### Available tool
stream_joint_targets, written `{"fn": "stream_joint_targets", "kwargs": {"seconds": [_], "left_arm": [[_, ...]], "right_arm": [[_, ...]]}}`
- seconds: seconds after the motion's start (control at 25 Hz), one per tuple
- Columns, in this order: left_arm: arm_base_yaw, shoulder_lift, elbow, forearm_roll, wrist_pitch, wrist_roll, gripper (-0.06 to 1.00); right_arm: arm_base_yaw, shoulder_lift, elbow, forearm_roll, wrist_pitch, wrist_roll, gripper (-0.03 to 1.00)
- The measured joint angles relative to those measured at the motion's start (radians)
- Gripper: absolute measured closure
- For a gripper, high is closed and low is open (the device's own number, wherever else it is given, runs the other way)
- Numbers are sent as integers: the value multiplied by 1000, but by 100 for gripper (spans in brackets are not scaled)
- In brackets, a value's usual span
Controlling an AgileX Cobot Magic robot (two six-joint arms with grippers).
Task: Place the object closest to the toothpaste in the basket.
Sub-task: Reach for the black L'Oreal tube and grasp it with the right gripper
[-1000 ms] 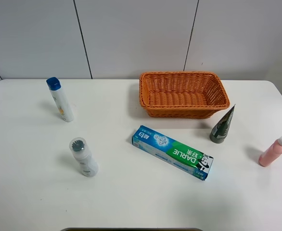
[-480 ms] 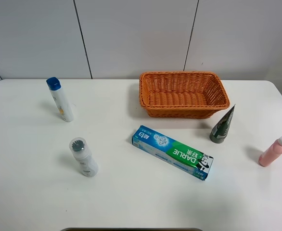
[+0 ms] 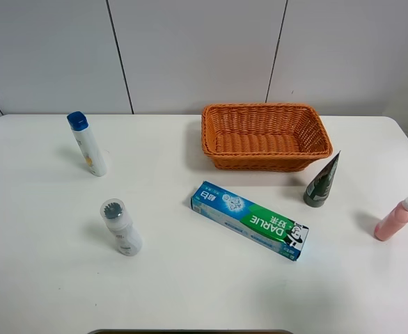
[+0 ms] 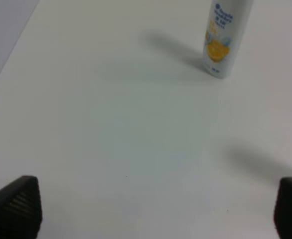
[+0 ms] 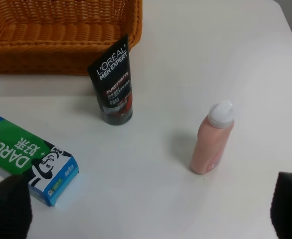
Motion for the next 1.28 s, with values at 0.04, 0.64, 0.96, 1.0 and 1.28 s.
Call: {"fn": "stream_joint_targets", "kwargs": {"seconds": [0.04,0.64,0.96,1.0,1.28], "left_arm": [[0,0,0,0,0,0,0],[0,0,0,0,0,0,0],[0,0,0,-2,0,0,0],[0,0,0,-2,0,0,0],[0,0,0,-2,0,0,0]], "right_arm": [[0,0,0,0,0,0,-2],[0,294,-247,-34,13,85,-2],[0,587,-377,-62,-5,219,-2],[0,628,-392,-63,-13,229,-2],[0,897,-510,-21,-40,265,-2]]}}
